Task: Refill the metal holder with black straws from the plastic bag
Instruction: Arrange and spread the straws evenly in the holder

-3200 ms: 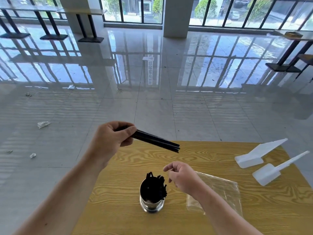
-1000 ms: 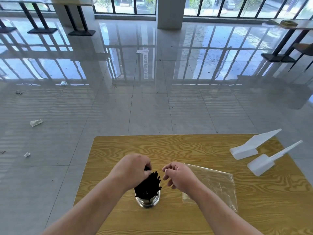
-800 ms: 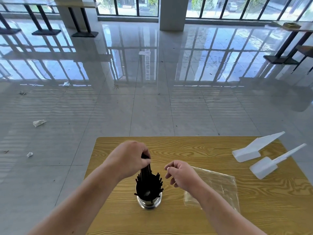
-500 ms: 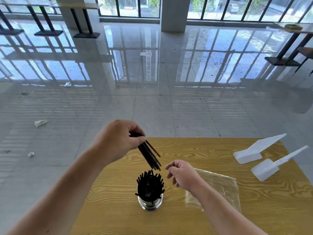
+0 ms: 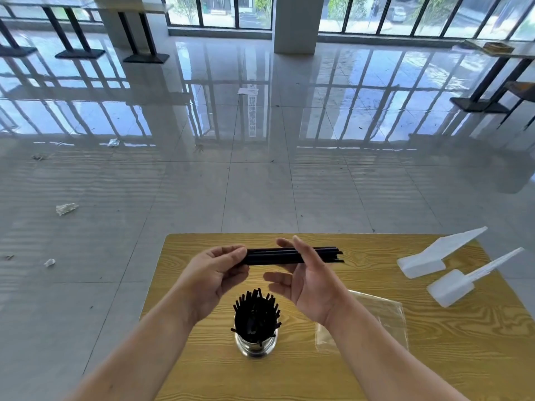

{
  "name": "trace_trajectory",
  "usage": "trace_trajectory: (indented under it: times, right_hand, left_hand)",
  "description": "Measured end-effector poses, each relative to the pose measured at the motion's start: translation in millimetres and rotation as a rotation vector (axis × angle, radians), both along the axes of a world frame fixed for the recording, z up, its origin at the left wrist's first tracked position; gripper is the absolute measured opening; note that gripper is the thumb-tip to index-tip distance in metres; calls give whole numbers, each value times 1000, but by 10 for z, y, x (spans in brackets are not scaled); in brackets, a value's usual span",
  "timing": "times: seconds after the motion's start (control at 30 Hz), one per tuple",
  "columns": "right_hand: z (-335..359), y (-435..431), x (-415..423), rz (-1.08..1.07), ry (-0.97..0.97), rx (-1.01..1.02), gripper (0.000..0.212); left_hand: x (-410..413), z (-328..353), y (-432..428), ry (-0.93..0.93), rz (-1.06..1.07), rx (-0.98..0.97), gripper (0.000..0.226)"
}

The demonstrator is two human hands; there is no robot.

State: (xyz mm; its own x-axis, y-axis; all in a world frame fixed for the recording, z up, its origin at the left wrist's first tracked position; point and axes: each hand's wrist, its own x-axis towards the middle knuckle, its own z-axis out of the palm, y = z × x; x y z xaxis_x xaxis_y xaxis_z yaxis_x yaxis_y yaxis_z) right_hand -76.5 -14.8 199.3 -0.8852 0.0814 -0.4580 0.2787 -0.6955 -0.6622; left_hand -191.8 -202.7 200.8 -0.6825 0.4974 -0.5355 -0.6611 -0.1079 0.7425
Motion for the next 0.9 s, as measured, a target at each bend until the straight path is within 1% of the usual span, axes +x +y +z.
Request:
trace_trajectory:
  times: [0.03, 0.07, 0.13, 0.2, 0.3, 0.37, 0.43, 0.57, 0.67, 0.7, 0.8, 0.83, 0.9]
  right_hand:
    - [15, 15, -8, -56, -15, 22, 39]
    - [24, 21, -13, -84, -39, 103, 33]
    - [6, 23, -11, -87, -85, 358, 28]
    - [-17, 19, -5, -55, -89, 596, 28]
    - [-57, -19, 23, 26, -63, 786, 25]
    - [-116, -66, 55, 109, -79, 862, 28]
    - [-217, -115, 76, 191, -99, 924, 31]
    - [-436, -204, 110, 302, -105, 980, 31]
    - [-579, -226, 175, 385, -112, 1093, 22]
    - [-602, -225, 200, 409, -119, 1116, 24]
    - [-635, -198, 261, 408, -140, 1130, 36]
    - [-636, -186, 276, 393, -144, 1124, 37]
    - [-625, -160, 312, 359, -138, 1093, 32]
  left_hand:
    - [53, -91, -15, -57, -6, 20, 26]
    - [107, -179, -22, -97, -16, 28, 30]
    - [210, -311, -33, -123, -62, -21, 28]
    - [284, -408, -47, -55, -155, -153, 19]
    - [297, -518, -107, 169, -254, -404, 11]
    - [270, -574, -167, 314, -262, -547, 7]
    - [242, -630, -219, 425, -295, -672, 8]
    - [218, -702, -262, 531, -445, -845, 24]
    - [245, -742, -252, 560, -544, -895, 47]
    - [259, -752, -247, 570, -567, -902, 54]
    - [296, -783, -219, 611, -619, -934, 67]
    - [303, -796, -206, 623, -629, -948, 70]
    - [311, -816, -168, 636, -640, -967, 75]
